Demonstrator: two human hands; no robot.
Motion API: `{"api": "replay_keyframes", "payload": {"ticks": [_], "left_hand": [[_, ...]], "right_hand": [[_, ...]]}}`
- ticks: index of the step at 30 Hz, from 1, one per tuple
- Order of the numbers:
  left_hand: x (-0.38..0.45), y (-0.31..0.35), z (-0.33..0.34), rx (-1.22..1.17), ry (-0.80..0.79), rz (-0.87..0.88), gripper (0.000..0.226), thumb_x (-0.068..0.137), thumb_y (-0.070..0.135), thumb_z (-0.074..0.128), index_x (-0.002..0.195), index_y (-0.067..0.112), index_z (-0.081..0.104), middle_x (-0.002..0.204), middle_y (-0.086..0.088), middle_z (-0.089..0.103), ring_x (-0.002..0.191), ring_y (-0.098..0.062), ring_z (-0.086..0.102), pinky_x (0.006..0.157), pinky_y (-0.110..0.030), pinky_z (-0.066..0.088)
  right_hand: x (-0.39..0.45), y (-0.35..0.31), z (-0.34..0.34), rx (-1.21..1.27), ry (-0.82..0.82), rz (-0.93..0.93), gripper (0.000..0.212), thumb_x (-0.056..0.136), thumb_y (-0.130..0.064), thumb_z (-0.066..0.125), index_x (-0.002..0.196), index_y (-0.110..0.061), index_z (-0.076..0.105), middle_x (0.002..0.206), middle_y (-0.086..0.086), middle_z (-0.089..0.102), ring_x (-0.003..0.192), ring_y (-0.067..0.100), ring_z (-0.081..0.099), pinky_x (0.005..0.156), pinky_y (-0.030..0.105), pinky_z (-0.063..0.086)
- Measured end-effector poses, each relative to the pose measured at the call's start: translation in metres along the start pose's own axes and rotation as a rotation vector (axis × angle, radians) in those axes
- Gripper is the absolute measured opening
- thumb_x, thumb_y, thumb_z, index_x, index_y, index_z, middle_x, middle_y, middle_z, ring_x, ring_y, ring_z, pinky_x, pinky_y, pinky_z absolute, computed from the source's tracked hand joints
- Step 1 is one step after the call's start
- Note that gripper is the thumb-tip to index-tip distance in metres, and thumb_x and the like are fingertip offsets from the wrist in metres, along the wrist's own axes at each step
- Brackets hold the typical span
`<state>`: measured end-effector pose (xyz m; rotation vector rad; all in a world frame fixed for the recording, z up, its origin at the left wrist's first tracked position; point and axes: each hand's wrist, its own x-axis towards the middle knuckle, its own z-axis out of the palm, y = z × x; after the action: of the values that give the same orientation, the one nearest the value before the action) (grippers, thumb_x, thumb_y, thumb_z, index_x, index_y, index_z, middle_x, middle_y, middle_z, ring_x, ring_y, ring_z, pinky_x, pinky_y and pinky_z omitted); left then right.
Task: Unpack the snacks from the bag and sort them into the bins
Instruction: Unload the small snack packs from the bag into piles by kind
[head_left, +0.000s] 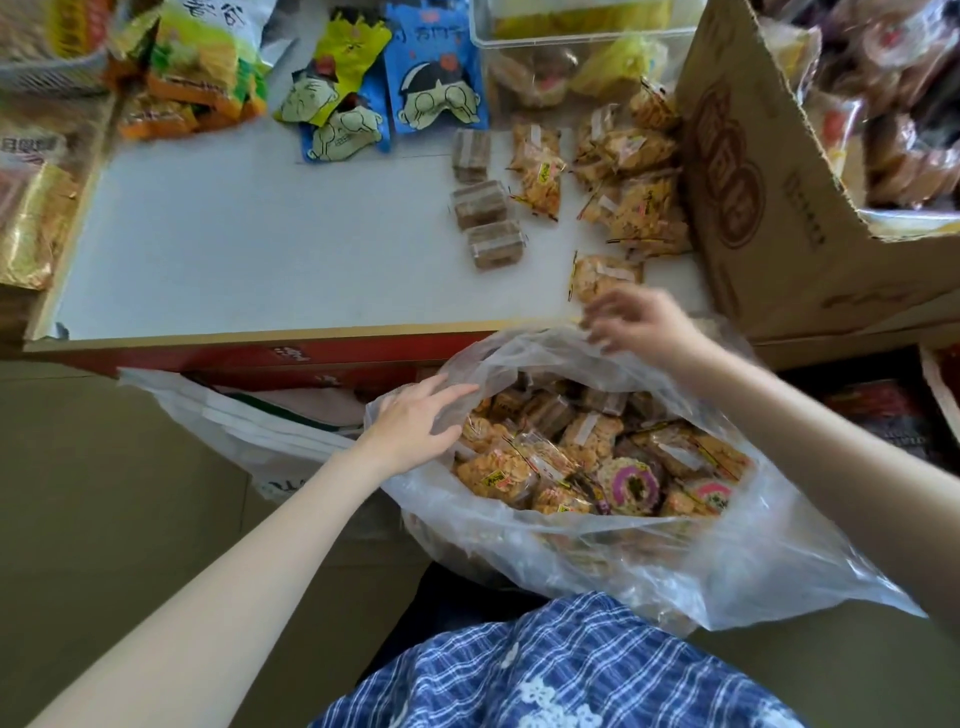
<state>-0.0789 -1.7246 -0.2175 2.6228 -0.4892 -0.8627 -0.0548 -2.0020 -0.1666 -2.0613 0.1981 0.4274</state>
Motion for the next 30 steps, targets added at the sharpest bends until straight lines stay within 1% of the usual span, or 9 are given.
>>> {"api": "replay_keyframes", "payload": {"ticks": [3, 6, 9, 13, 17, 22, 26, 28, 30], "left_hand": [[-0.007, -0.005, 0.006, 0.035, -0.019, 0.007, 0.054, 0.092, 0.038, 0.046, 0.142, 0.046, 0.027, 0.156, 0.001, 0.019, 0.142, -0.023, 0.021, 0.114, -0.05, 0.018], [-0.013, -0.008, 0.007, 0.066, -0.007, -0.022, 0.055, 0.092, 0.033, 0.048, 0.142, 0.044, 0.028, 0.156, 0.004, 0.018, 0.142, -0.019, 0.019, 0.113, -0.046, 0.011], [-0.016, -0.008, 0.004, 0.084, -0.02, -0.05, 0.057, 0.093, 0.03, 0.048, 0.144, 0.042, 0.025, 0.157, 0.004, 0.018, 0.143, -0.018, 0.019, 0.113, -0.045, 0.01], [-0.014, -0.009, 0.001, 0.057, -0.015, -0.054, 0.058, 0.093, 0.029, 0.047, 0.145, 0.04, 0.023, 0.156, 0.003, 0.021, 0.142, -0.018, 0.02, 0.113, -0.045, 0.012], [-0.008, -0.014, 0.004, 0.007, 0.014, -0.052, 0.06, 0.092, 0.027, 0.048, 0.146, 0.036, 0.023, 0.154, 0.003, 0.025, 0.142, -0.018, 0.022, 0.114, -0.047, 0.017], [0.001, -0.014, -0.001, -0.034, 0.065, -0.057, 0.063, 0.091, 0.026, 0.051, 0.147, 0.033, 0.023, 0.153, 0.004, 0.027, 0.142, -0.017, 0.022, 0.113, -0.049, 0.023], [0.005, -0.011, -0.011, -0.045, 0.074, -0.065, 0.063, 0.09, 0.027, 0.049, 0.147, 0.031, 0.023, 0.153, 0.004, 0.028, 0.14, -0.02, 0.025, 0.111, -0.049, 0.026], [0.006, -0.011, -0.015, -0.049, 0.086, -0.056, 0.063, 0.089, 0.027, 0.049, 0.147, 0.03, 0.024, 0.152, 0.004, 0.03, 0.139, -0.021, 0.028, 0.11, -0.05, 0.027], [0.006, -0.011, -0.017, -0.049, 0.092, -0.052, 0.062, 0.089, 0.025, 0.05, 0.146, 0.03, 0.026, 0.152, 0.005, 0.03, 0.139, -0.021, 0.028, 0.11, -0.05, 0.028]], "right_hand": [[-0.022, 0.022, 0.049, -0.386, -0.333, -0.129, 0.027, 0.088, -0.018, 0.063, 0.115, -0.016, 0.06, 0.113, -0.001, 0.063, 0.096, 0.009, 0.058, 0.091, 0.029, 0.05], [-0.022, 0.033, 0.1, -0.526, -0.473, -0.119, 0.052, 0.085, -0.033, 0.066, 0.132, -0.021, 0.049, 0.133, 0.002, 0.05, 0.118, 0.021, 0.047, 0.1, 0.037, 0.041], [-0.018, 0.037, 0.129, -0.745, -0.47, -0.139, 0.045, 0.088, -0.026, 0.061, 0.132, -0.021, 0.049, 0.14, 0.005, 0.041, 0.123, 0.031, 0.038, 0.102, 0.045, 0.036], [-0.022, 0.043, 0.114, -0.88, -0.297, -0.285, 0.016, 0.092, -0.018, 0.054, 0.104, -0.012, 0.062, 0.115, 0.005, 0.052, 0.112, 0.028, 0.041, 0.09, 0.038, 0.036], [-0.02, 0.026, 0.057, -0.561, -0.098, -0.168, 0.003, 0.089, -0.01, 0.057, 0.09, -0.01, 0.06, 0.093, 0.007, 0.066, 0.086, 0.023, 0.058, 0.071, 0.032, 0.046], [0.014, -0.031, -0.025, -0.091, 0.283, -0.089, 0.006, 0.088, -0.003, 0.061, 0.083, -0.006, 0.061, 0.067, -0.004, 0.058, 0.043, 0.002, 0.057, 0.048, 0.009, 0.044], [0.084, -0.058, -0.08, 0.266, 0.556, -0.025, 0.018, 0.084, -0.003, 0.062, 0.076, -0.018, 0.057, 0.083, 0.005, 0.064, 0.073, 0.019, 0.07, 0.063, 0.033, 0.058], [0.109, -0.067, -0.091, 0.442, 0.494, 0.009, 0.011, 0.088, -0.007, 0.06, 0.094, -0.014, 0.055, 0.096, 0.005, 0.059, 0.084, 0.021, 0.066, 0.066, 0.029, 0.058], [0.119, -0.067, -0.088, 0.42, 0.32, 0.111, 0.029, 0.092, -0.011, 0.056, 0.12, -0.01, 0.048, 0.105, 0.006, 0.055, 0.087, 0.017, 0.061, 0.075, 0.031, 0.057]]}}
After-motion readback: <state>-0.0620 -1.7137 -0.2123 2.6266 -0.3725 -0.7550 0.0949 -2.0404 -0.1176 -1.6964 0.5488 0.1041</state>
